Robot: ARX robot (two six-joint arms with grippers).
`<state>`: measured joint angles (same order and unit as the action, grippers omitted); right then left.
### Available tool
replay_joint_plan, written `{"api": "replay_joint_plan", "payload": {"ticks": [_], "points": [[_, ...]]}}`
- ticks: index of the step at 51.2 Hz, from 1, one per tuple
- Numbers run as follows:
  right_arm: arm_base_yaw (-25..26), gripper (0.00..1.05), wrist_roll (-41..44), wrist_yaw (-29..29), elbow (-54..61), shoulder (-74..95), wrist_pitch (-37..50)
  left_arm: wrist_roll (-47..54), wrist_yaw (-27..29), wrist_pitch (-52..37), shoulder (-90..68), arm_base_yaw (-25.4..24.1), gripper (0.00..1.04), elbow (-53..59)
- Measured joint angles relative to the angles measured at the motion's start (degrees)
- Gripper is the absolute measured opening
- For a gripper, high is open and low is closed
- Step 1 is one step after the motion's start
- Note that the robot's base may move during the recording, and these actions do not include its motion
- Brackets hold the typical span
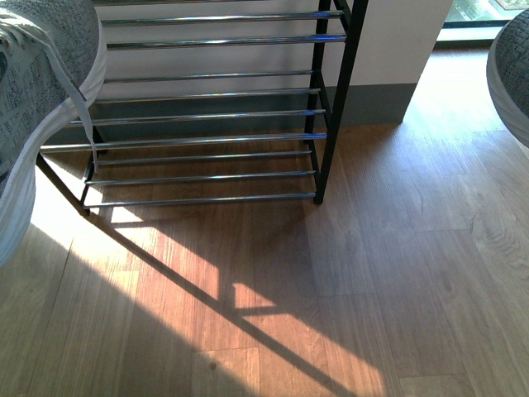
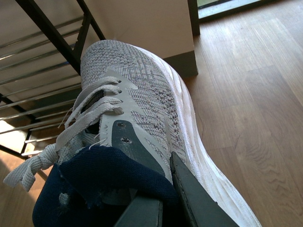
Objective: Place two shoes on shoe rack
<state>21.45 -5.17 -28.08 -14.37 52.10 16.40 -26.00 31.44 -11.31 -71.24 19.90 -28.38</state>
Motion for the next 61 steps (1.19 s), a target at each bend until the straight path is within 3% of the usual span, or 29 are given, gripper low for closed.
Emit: {"api": "replay_joint_plan", "payload": {"ticks": [61], "points": [[0.0, 0.01, 0.0, 0.0, 0.0, 0.0, 0.0, 0.0, 0.0, 0.0, -0.1, 0.0, 0.02, 0.1]]}}
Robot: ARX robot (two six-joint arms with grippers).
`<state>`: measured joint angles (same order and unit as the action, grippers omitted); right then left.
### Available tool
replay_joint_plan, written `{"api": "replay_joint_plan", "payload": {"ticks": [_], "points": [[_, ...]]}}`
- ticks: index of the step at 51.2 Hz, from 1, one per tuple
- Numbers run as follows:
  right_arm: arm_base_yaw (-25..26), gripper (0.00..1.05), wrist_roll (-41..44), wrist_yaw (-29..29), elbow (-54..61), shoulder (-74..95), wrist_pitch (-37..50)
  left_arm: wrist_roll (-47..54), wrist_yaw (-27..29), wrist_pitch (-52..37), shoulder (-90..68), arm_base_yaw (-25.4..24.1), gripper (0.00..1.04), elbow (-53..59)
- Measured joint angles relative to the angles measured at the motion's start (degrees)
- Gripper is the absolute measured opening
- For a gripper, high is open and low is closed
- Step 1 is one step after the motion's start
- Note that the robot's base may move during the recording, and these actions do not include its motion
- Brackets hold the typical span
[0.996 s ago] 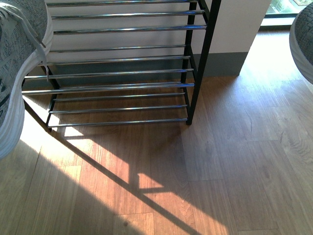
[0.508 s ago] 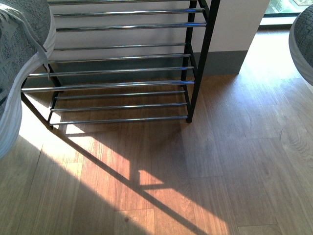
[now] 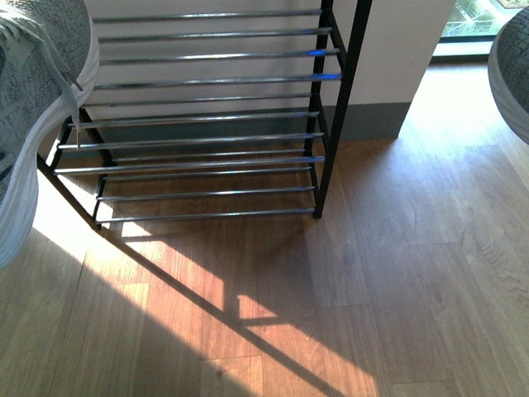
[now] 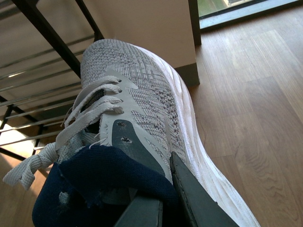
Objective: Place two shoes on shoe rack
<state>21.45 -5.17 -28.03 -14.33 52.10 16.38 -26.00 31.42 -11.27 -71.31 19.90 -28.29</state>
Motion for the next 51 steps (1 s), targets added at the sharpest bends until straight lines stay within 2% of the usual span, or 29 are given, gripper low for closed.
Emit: {"api": "replay_joint_plan", "payload": {"ticks": [38, 43, 47, 51], "points": [[0.0, 0.01, 0.0, -0.1, 0.0, 0.0, 0.0, 0.0, 0.0, 0.0, 0.0, 0.0, 0.02, 0.0], [0.2, 0.01, 0.9, -6.3, 0.5, 0.5, 4.9, 0.0, 0.1, 0.0, 0.0, 0.0, 0.02, 0.0], [-2.1, 0.01, 1.0, -7.1, -0.4, 0.6, 5.2, 0.0, 0.1, 0.0, 0.1, 0.0, 0.02, 0.0], [-6.7, 0.01, -0.4, -3.5, -2.7, 2.3, 3.7, 0.0, 0.1, 0.0, 0.1, 0.0, 0.02, 0.0]]}}
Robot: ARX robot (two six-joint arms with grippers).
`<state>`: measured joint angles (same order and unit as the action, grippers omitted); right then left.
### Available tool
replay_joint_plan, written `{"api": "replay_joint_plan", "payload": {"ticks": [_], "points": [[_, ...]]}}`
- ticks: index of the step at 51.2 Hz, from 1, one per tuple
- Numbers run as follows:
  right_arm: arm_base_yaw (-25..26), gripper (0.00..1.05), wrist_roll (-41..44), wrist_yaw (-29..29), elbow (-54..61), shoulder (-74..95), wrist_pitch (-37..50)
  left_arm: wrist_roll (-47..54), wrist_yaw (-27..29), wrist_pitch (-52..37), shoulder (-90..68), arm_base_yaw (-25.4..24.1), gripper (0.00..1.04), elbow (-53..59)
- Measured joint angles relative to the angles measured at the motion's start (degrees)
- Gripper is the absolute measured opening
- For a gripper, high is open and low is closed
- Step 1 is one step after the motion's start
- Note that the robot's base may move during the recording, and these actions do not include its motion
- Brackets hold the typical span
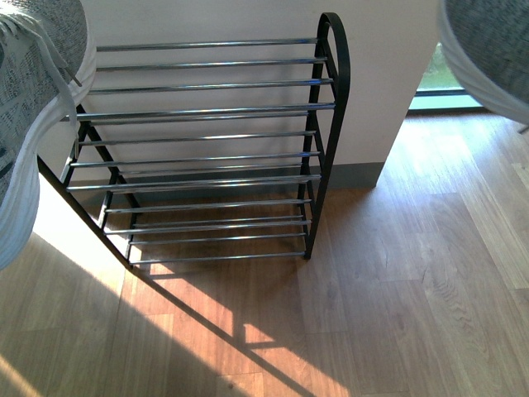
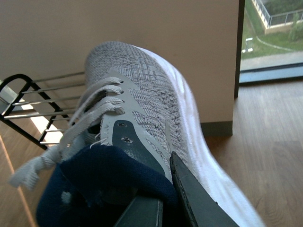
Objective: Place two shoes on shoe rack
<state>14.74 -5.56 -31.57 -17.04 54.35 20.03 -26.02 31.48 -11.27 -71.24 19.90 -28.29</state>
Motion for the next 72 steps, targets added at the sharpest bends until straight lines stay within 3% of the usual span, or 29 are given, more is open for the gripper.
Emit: {"api": "replay_joint_plan", "payload": {"ticks": [4, 10, 13, 26, 36, 46, 66, 72], "points": [[-5.0, 0.01, -2.1, 4.1, -2.2, 2.8, -1.0, 0.0, 0.0, 0.0, 0.0, 0.0, 0.02, 0.0], [-19.4, 0.01, -7.7, 17.0, -10.6, 13.1, -1.1, 0.0, 0.0, 0.0, 0.0, 0.0, 0.02, 0.0], [-23.7, 0.01, -10.1, 21.4, -14.3, 17.2, -1.1, 0.0, 0.0, 0.0, 0.0, 0.0, 0.02, 0.0], [-36.5, 0.01, -20.7, 35.8, -30.7, 34.5, -1.6, 0.0, 0.0, 0.0, 0.0, 0.0, 0.02, 0.0], [-40.4, 0.01, -24.5, 42.9, -41.4, 45.7, -2.3, 0.0, 0.0, 0.0, 0.0, 0.0, 0.02, 0.0], [-40.5, 0.01, -28.2, 47.5, -55.4, 59.6, -6.7, 0.0, 0.0, 0.0, 0.0, 0.0, 0.02, 0.0], [-40.2, 0.01, -34.1, 48.5, -74.2, 73.7, -15.7, 0.0, 0.0, 0.0, 0.0, 0.0, 0.02, 0.0], [-40.2, 0.01, -37.8, 46.6, -77.2, 75.3, -19.0, 0.0, 0.0, 0.0, 0.0, 0.0, 0.02, 0.0]]}}
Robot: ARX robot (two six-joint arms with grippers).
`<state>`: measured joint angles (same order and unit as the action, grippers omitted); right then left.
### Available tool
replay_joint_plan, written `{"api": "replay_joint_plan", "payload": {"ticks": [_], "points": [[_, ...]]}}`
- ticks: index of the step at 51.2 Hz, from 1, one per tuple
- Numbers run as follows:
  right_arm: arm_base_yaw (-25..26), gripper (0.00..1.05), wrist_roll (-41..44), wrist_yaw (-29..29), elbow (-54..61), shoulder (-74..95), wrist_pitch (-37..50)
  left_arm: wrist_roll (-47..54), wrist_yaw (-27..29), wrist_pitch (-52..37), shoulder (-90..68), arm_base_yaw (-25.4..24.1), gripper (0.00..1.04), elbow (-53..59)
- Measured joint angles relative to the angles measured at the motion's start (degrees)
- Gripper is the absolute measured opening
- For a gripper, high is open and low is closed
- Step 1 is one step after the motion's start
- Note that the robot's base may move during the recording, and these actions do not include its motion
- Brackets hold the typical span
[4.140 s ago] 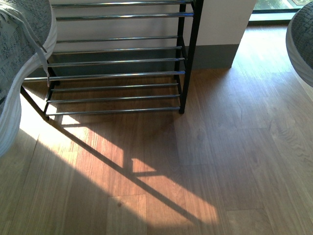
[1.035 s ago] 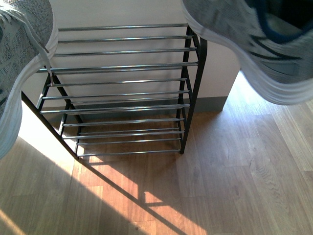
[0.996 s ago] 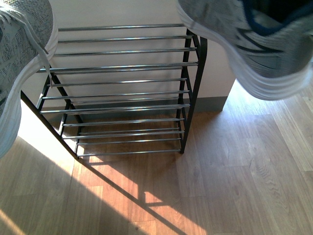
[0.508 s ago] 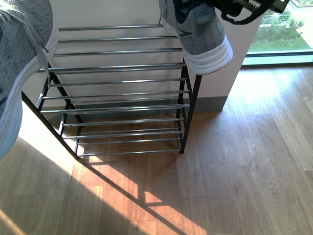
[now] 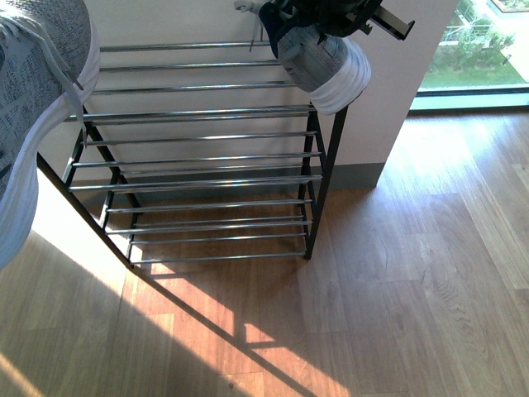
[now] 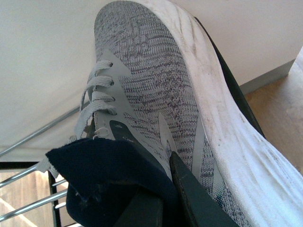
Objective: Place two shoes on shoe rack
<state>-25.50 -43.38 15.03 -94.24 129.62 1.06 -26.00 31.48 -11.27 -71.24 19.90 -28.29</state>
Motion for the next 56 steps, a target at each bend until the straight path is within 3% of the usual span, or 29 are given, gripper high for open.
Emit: {"api": "replay_joint_plan", "payload": {"ticks": [17, 31, 52, 56], "points": [[-0.9, 0.01, -3.1, -0.2, 1.6, -1.2, 1.3, 0.0, 0.0, 0.0, 0.0, 0.0, 0.02, 0.0], [-1.1, 0.01, -4.0, 0.2, -7.3, 5.8, -2.3, 0.0, 0.0, 0.0, 0.0, 0.0, 0.02, 0.0], [-1.8, 0.01, -1.7, 1.7, -8.9, 7.8, -2.0, 0.0, 0.0, 0.0, 0.0, 0.0, 0.02, 0.0], [-1.8, 0.12, -0.4, 1.0, -8.7, 7.8, -0.8, 0.0, 0.0, 0.0, 0.0, 0.0, 0.02, 0.0]]}}
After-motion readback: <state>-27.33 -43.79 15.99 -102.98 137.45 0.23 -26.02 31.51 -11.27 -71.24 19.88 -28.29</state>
